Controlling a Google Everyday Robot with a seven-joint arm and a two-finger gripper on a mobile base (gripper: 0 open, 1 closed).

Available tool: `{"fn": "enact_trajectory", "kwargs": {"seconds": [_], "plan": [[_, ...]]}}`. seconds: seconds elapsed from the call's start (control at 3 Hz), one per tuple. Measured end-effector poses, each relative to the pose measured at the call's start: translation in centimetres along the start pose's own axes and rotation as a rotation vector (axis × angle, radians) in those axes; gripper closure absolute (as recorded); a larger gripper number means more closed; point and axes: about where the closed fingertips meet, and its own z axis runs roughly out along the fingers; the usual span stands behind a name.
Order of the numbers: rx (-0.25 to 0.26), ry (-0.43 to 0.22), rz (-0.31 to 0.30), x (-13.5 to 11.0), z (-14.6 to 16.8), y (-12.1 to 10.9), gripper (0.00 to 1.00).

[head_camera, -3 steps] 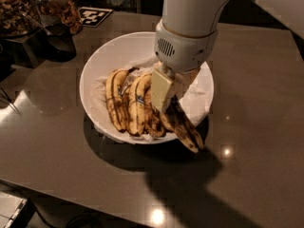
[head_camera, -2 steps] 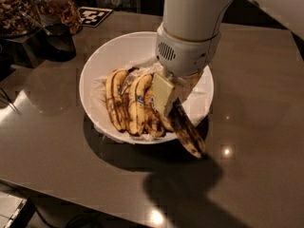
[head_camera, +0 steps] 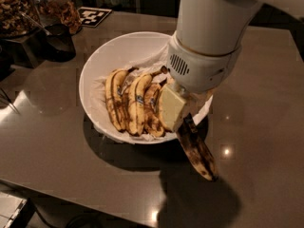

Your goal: Pick banana from white bowl

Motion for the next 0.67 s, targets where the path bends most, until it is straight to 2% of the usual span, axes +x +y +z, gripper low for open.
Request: {"fn": "enact_trajectory", "kwargs": {"seconds": [0.33,0.67], "plan": [[-0.009,-0.007,0.048,3.19,-0.96,0.60,1.00],[-0.006,-0.046,0.043,2.46,-1.45,0.83,1.00]]}}
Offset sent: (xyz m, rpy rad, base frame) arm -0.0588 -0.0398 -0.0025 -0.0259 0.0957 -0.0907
